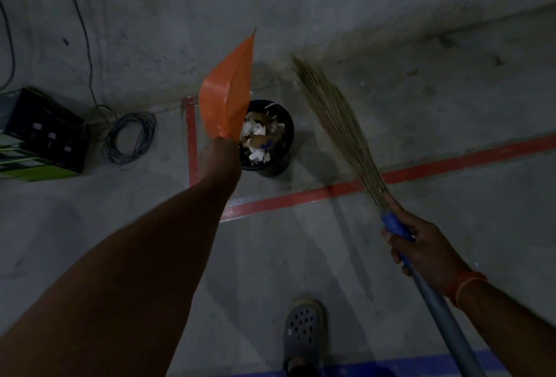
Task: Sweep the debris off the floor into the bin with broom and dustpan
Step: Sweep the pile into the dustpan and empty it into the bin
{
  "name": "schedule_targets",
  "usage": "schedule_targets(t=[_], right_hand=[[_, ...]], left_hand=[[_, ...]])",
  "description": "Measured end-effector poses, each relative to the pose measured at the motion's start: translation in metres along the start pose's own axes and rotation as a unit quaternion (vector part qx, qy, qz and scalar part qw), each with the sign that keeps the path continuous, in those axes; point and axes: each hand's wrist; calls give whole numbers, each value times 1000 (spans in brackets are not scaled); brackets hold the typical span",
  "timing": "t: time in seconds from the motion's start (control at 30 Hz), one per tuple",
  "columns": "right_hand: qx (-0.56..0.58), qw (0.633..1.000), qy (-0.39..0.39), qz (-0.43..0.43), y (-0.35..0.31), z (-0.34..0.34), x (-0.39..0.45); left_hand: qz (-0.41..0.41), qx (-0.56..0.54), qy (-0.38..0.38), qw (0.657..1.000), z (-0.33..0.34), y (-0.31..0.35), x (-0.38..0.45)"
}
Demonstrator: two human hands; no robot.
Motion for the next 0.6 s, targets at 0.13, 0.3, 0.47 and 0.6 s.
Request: schedule_targets(t=[0.13,0.3,0.47,0.6], right_hand=[[1,1000,2,-10,-2,0,-6],[-4,1000,-1,-12,-1,-6,-19],[-14,1000,-4,-17,12,-16,-39],[-21,999,-15,-33,20,-25,-68]], left_hand=[[-1,-28,9,1000,1,-1,-13],[-30,-80,31,996,-2,2,-41],[-31,-86,35,995,3,0,-81],[-8,-56,15,998,3,-1,-130]])
Point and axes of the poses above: each hand's wrist, its own x-axis towards the middle knuckle, its own z-axis out of the palm, y = z × x, and after that the axes turned 9 degrees about -x, right-handed
